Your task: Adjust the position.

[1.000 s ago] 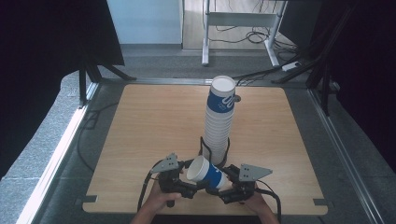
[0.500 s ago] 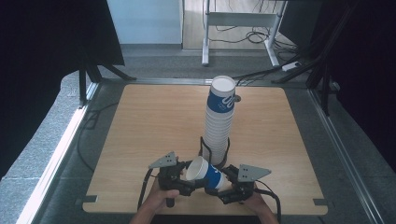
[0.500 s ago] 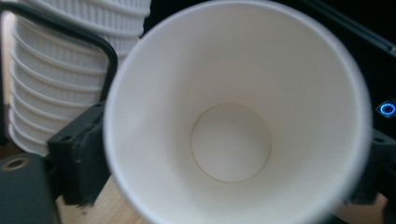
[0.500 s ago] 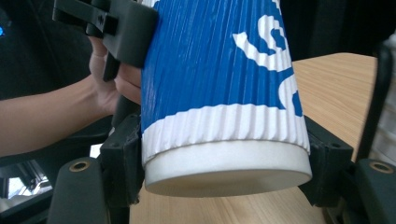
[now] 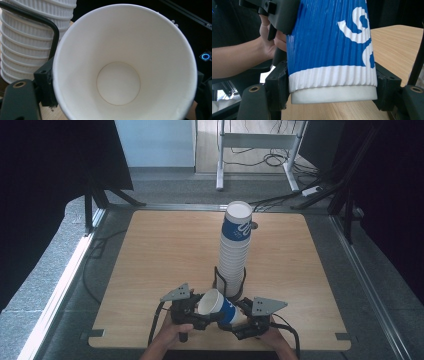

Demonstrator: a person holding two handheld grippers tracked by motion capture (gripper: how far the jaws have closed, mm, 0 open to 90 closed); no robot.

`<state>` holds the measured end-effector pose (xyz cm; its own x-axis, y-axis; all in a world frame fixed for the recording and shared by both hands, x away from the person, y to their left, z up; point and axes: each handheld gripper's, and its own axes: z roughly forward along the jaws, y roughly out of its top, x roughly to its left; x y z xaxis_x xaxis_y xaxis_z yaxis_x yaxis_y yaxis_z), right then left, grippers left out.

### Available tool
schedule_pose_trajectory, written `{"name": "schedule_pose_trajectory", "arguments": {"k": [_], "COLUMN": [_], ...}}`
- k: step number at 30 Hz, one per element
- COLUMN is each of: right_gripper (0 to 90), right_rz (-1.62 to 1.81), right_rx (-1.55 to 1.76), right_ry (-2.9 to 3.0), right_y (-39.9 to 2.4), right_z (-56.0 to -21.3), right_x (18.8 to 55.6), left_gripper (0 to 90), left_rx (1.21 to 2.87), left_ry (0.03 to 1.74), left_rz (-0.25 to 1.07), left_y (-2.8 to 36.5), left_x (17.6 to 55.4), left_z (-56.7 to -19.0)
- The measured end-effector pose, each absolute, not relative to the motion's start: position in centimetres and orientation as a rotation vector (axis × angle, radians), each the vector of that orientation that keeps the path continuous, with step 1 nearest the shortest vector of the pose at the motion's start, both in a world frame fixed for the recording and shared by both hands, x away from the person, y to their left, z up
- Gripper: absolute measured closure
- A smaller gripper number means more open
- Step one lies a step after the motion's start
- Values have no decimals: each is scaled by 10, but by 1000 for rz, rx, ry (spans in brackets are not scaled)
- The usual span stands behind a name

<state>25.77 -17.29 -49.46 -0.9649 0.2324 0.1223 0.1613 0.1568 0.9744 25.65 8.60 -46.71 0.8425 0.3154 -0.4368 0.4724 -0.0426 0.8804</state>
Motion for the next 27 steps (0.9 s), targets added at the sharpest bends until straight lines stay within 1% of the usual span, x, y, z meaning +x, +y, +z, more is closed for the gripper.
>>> {"name": "schedule_pose_trajectory", "arguments": {"k": [6, 8, 13, 27], "right_gripper": [271, 230, 198, 163], "right_rz": [1940, 1903, 1857, 1739], "right_rx": [412, 445, 466, 466], "right_ry": [2356, 2352, 2370, 2369], "right_y": [-171, -171, -171, -171], "right_z": [-494, -494, -494, -490], "right_x": [257, 258, 259, 255], "left_gripper": [164, 165, 166, 165], "left_rx": [1662, 1675, 1710, 1770], "left_ry": [624, 625, 622, 600], "left_rz": [-106, -87, -37, 45], "left_y": [86, 87, 86, 89], "left_x": [255, 255, 253, 249], "left_z": [-465, -464, -462, -452]}}
